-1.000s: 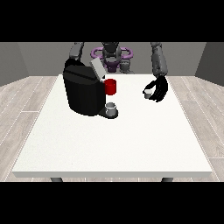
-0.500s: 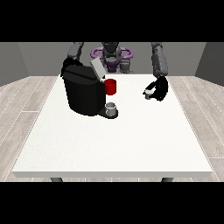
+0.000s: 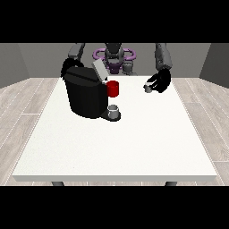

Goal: Insert the coffee pod into the coffee machine and close the lid

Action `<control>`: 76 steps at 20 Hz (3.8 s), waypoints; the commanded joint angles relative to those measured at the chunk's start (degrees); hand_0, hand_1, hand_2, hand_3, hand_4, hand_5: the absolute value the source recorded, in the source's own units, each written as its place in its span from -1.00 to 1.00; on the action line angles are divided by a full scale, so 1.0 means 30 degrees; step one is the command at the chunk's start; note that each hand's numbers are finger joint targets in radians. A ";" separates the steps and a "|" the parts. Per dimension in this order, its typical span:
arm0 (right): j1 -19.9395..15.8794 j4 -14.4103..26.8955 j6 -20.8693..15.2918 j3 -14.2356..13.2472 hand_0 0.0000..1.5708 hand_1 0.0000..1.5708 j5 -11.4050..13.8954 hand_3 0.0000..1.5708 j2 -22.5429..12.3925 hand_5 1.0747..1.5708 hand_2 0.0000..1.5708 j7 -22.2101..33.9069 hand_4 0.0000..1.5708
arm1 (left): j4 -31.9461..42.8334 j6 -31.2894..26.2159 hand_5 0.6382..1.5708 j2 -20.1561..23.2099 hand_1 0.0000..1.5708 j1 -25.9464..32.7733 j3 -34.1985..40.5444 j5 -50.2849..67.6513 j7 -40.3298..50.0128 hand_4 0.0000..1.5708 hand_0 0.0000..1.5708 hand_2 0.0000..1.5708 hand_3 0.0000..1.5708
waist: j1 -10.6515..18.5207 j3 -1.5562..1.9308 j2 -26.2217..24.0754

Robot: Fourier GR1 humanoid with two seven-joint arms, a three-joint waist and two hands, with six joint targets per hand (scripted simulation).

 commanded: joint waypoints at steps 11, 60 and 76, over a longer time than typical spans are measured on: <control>-0.0953 0.2384 0.0756 -0.0136 -1.00 -1.00 -0.0137 -1.00 0.0044 1.00 -1.00 -0.1820 -0.37 | -0.1905 -0.3349 1.00 0.0141 0.59 -0.4780 0.0258 -0.0010 0.3082 -0.27 0.59 0.69 0.64 | -0.0355 0.0006 0.0029; -0.2105 0.0230 0.0845 -0.1103 -1.00 -1.00 -0.0773 -1.00 -0.0904 1.00 -1.00 -0.1049 -0.41 | -0.0456 -0.2941 1.00 -0.0318 0.51 -0.8727 0.1303 -0.1174 0.4842 -0.38 0.51 0.59 0.51 | -0.2600 0.0004 0.2253; -0.2130 -0.0502 -0.0182 -0.0397 -1.00 -1.00 -0.0192 -1.00 -0.0078 1.00 -1.00 -0.0543 -0.53 | -0.0023 -0.3275 1.00 0.0507 0.44 -0.9019 0.1512 -0.1491 0.3688 -0.42 0.44 0.49 0.27 | -0.2778 -0.0002 0.3072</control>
